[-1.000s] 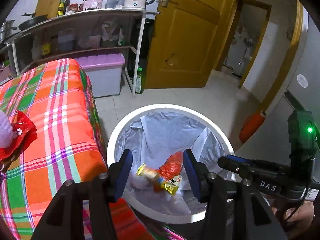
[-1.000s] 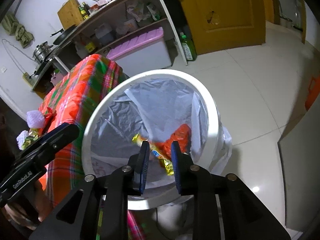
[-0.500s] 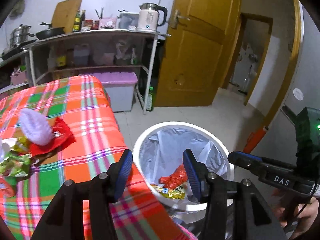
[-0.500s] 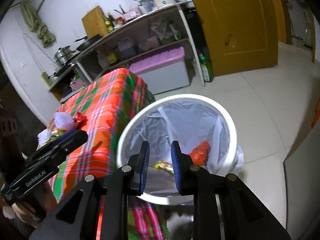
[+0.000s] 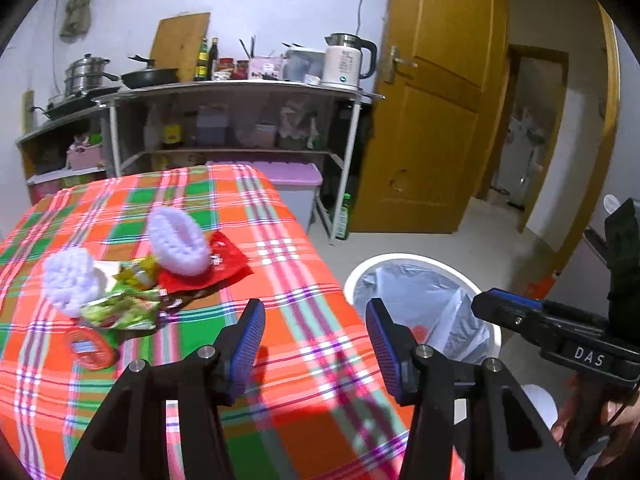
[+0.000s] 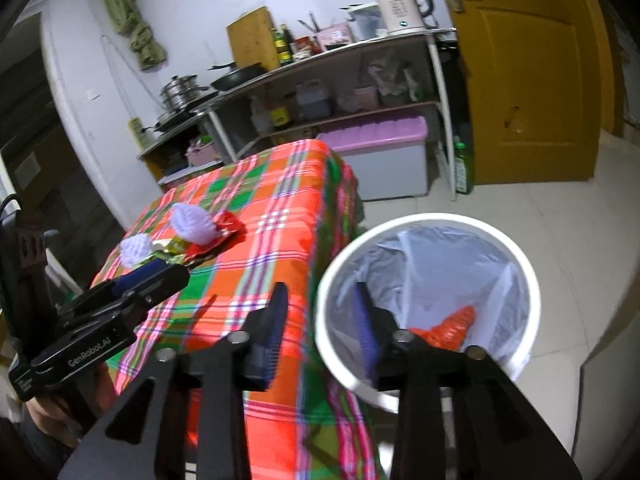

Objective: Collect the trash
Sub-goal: 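Move both open tools back toward the remaining trash on the table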

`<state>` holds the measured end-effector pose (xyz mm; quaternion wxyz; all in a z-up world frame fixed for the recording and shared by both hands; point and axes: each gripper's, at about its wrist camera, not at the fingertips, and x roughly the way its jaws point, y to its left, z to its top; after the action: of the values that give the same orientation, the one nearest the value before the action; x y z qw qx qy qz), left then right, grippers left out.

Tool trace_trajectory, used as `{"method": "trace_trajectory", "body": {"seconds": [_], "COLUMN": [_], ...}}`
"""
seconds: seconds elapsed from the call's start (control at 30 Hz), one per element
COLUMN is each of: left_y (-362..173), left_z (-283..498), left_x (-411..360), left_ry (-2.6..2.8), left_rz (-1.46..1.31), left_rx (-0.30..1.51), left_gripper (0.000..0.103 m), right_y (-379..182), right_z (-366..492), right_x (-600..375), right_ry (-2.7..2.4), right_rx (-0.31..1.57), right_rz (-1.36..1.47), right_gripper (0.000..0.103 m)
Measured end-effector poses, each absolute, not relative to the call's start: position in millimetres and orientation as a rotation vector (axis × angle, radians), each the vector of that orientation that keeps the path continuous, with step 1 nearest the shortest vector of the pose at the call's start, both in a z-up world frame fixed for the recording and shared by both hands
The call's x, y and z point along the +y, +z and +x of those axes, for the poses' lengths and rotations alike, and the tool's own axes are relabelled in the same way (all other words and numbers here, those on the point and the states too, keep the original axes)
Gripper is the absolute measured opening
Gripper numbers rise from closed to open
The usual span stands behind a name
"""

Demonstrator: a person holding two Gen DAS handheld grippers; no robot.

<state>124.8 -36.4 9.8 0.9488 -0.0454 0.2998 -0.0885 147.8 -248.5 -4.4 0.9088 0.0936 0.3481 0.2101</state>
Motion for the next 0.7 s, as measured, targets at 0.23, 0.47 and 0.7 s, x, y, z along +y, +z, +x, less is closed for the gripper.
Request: {"method": "trace_trajectory", "body": {"seconds": [0.23,0.47,0.7], "left_y": [9.1,8.9,7.4], "left_z": [107.5,94.2,84.9], "left_x": [-7.1,23.5,54.7], "left_ry": [-0.126,-0.058,0.006], "left_rz": [-0.103,-0.147,-0.16], "left_rx": [0.578,0.576,0.579], "left_gripper": [0.052,0.052,0.052], "right_y": [-4.7,-3.6,-0.8], "right_z": [144.7,142.4,145.6], "right_x": [-217.3,-195.9,-171.7], "right_ry": [0.507,0.558,0.602], "right_rx": [0.741,0.754,0.755], "right_rz": [0.142,0.101,0.054], "right_gripper": [0.037,0.037,0.037]}}
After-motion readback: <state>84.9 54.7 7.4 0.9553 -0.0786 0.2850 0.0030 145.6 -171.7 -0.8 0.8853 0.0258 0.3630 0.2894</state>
